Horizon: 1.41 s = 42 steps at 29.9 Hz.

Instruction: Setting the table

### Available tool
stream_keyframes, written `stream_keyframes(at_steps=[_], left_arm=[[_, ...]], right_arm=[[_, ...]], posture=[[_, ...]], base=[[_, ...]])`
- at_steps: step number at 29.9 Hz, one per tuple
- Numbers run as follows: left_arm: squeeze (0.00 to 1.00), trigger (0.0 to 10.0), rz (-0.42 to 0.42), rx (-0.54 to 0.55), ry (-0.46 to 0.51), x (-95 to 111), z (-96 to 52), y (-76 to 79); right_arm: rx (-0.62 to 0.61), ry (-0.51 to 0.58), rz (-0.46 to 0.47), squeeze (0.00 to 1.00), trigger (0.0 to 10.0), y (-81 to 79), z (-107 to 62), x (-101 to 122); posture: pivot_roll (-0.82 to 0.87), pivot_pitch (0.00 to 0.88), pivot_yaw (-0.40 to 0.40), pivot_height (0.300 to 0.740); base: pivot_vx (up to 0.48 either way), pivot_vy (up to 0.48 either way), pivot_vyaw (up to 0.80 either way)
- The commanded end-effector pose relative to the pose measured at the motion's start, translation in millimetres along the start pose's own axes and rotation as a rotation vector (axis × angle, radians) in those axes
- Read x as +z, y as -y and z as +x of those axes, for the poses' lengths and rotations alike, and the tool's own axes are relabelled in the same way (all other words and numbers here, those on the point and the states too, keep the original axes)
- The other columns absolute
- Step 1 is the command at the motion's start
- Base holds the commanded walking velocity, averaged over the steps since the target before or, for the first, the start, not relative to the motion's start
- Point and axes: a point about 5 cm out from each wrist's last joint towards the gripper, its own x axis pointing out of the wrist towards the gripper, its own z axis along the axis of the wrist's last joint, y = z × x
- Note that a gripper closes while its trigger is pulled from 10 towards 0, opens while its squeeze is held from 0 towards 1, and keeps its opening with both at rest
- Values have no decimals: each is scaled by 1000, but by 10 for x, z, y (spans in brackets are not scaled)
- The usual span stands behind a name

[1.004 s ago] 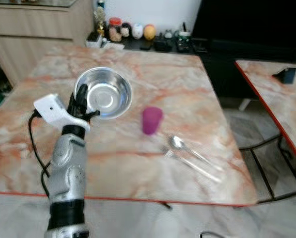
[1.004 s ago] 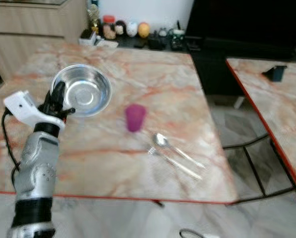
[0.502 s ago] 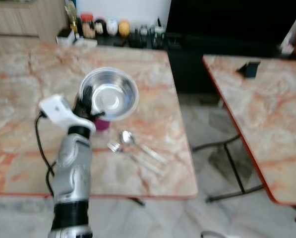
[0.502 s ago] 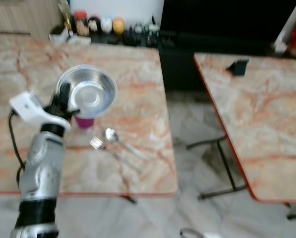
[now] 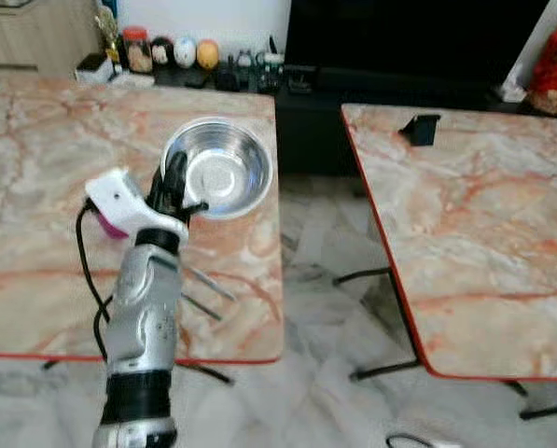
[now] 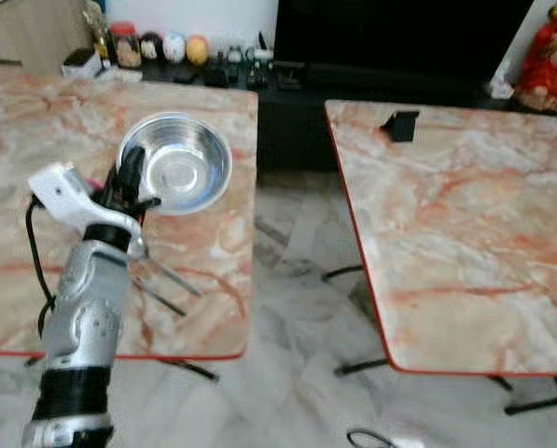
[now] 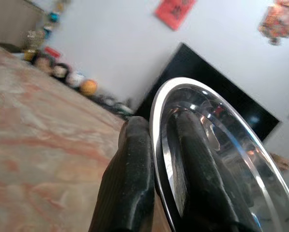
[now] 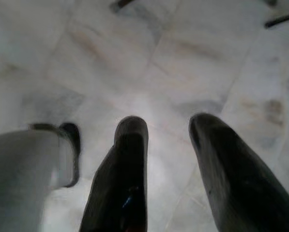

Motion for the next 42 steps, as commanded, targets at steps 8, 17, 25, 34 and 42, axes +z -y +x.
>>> stream_keyframes(at_steps=[8, 17, 25, 34, 42], left_arm=[[0, 10000, -24, -27, 8, 2, 5, 89], [0, 10000, -26, -30, 7, 0, 13, 91], [0, 10000, -23, -29, 6, 2, 15, 90], [0, 10000, -18, -29, -2, -5, 15, 78], [0, 10000, -17, -29, -3, -4, 19, 79]], right_arm=[[-7, -17, -8, 0, 10000, 51, -9, -43], [-2, -7, -9, 0, 10000, 30, -4, -18], [4, -4, -20, 0, 10000, 11, -1, -6], [3, 8, -11, 0, 10000, -12, 3, 18], [4, 4, -13, 0, 10000, -12, 3, 14]], posture=[[41, 0, -96, 740], [39, 0, -96, 740], [37, 0, -91, 740], [33, 0, -87, 740], [33, 0, -85, 740]], base=[[0, -351, 0], [0, -349, 0], [0, -347, 0], [0, -348, 0], [0, -346, 0]])
